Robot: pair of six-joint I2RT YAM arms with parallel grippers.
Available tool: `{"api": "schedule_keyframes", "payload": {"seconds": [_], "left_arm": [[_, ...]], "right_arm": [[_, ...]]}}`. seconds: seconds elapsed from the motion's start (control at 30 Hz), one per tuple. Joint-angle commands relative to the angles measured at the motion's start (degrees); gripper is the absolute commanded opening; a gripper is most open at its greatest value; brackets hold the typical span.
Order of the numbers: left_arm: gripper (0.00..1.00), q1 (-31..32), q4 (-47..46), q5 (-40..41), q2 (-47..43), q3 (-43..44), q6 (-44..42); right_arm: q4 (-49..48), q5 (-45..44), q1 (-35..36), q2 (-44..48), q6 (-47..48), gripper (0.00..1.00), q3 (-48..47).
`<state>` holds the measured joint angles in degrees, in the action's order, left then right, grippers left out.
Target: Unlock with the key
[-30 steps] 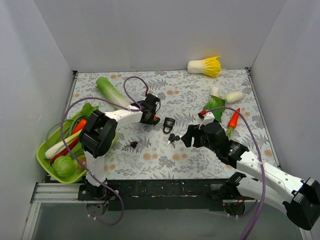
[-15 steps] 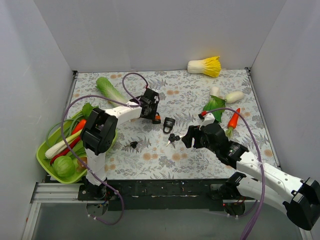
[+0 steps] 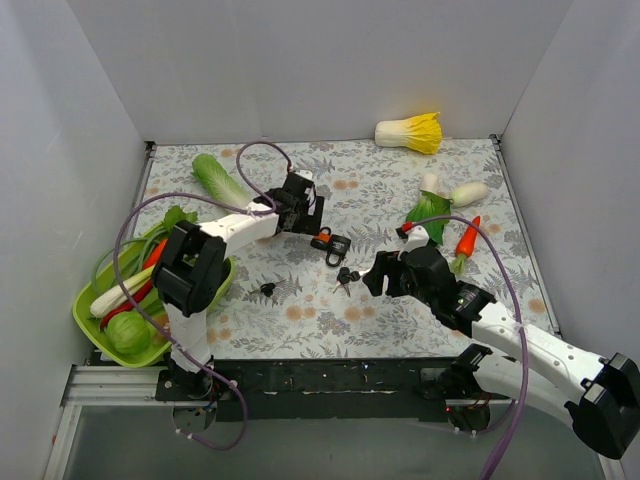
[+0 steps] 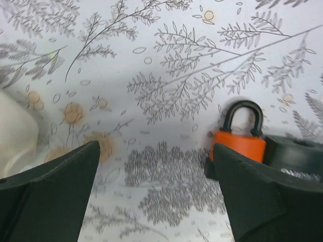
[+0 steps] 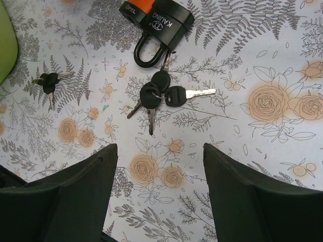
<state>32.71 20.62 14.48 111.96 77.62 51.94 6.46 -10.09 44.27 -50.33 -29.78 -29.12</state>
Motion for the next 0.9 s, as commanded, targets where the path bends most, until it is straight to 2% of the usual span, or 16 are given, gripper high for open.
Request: {"api": "schedule_keyframes", "payload": {"seconds": [0.0,0.13,0.3,0.33,0.43,0.63,0.77,0.87], "left_arm": [[0.98,0.2,-1.5,-2.0,-13.7,-4.3,1.8],[0.98,1.3,2.6,-12.4,-21.6,-12.0,1.3],[0.96,5.2,15.0,-7.8,-24.2,-15.5,4.6],[0.95,5.4,19.5,-7.4,-24.2,-15.4,5.9],[0.95,5.3,24.9,-6.7,-26.4,-16.4,11.7],[0.96,5.0,25.2,-6.9,-31.0,-22.9,19.3],[0.95,4.2,24.7,-7.2,-27.7,-24.2,18.5],[0.91,4.0,25.4,-4.7,-24.5,-23.7,17.7]], "right_arm": [[-1.5,0.0,-0.1,-0.4,0.5,0.76,-1.0],[-2.1,-0.5,-0.1,0.0,1.0,0.76,-0.8],[-3.1,-0.1,-0.1,0.6,1.4,0.76,0.3],[-3.0,0.0,-0.1,0.8,1.4,0.75,0.5],[-2.7,-0.1,-0.1,1.6,1.0,0.75,1.3],[-3.1,-0.5,-0.1,6.2,0.3,0.75,3.6],[-2.4,-0.5,-0.1,7.6,0.7,0.75,3.5],[-1.5,-1.0,-0.1,8.7,0.7,0.75,3.5]]}}
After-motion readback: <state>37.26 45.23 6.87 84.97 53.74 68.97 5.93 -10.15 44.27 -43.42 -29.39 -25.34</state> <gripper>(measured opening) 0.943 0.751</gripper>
